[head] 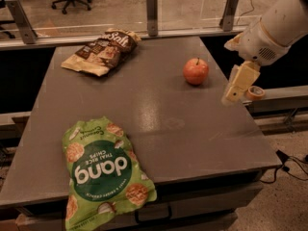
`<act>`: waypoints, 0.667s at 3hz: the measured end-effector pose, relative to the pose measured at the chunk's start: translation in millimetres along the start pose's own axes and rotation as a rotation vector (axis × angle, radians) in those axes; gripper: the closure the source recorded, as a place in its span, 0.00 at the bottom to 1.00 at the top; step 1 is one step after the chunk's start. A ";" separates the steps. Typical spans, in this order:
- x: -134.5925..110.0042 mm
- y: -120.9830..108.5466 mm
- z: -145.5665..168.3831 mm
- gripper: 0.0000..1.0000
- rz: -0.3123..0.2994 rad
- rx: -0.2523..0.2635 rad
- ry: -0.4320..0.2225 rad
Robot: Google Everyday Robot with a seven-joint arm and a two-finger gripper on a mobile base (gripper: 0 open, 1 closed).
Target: Pick apple
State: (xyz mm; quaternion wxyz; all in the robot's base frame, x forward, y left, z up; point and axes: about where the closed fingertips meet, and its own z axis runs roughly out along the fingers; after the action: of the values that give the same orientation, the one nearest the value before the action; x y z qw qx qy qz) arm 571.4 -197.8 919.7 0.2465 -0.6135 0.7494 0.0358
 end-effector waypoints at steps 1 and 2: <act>-3.0 -33.9 44.4 0.00 0.059 -0.016 -0.097; -7.6 -61.6 88.2 0.00 0.129 -0.035 -0.184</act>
Offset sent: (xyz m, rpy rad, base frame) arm 0.1350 0.0327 -0.0873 0.3411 0.0466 -0.0982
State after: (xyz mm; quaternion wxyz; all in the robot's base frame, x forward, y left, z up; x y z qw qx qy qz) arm 658.9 -174.7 860.9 0.3007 -0.5623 0.7609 0.1206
